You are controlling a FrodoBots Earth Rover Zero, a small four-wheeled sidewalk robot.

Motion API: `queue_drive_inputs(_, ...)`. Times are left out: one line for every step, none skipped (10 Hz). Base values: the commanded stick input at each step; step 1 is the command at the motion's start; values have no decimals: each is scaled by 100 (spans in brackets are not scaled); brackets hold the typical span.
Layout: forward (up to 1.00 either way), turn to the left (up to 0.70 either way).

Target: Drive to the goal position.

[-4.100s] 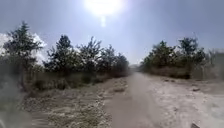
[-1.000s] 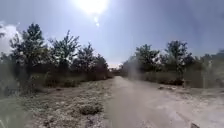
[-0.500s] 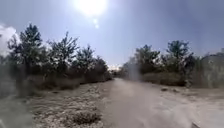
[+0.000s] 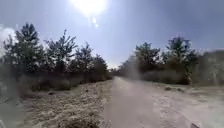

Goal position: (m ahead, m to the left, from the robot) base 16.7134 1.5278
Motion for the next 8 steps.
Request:
queue_drive_inputs(45, -22)
queue_drive_inputs(45, -27)
queue_drive_inputs(45, -27)
queue_drive_inputs(45, -27)
queue_drive_inputs(45, -27)
queue_drive_inputs(45, -27)
queue_drive_inputs(45, -25)
queue_drive_inputs(45, -9)
